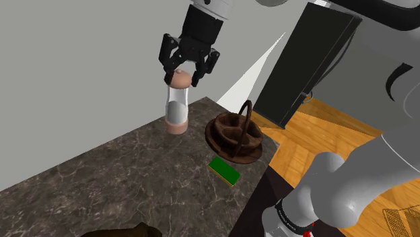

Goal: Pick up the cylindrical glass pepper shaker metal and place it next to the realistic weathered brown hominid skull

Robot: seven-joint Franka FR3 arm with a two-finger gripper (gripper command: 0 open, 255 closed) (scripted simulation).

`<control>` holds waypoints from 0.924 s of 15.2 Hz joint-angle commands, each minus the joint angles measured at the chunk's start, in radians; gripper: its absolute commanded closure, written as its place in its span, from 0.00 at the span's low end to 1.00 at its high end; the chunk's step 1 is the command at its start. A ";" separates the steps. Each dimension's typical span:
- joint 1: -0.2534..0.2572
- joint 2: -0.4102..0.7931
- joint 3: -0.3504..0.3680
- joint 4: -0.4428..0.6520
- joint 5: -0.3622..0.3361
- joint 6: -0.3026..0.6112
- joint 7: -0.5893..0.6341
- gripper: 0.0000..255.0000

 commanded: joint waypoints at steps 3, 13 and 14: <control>0.034 -0.067 0.049 -0.062 0.016 0.008 0.080 1.00; 0.105 -0.161 0.173 -0.144 0.055 0.028 0.262 1.00; 0.106 -0.165 0.173 -0.161 0.057 0.041 0.260 1.00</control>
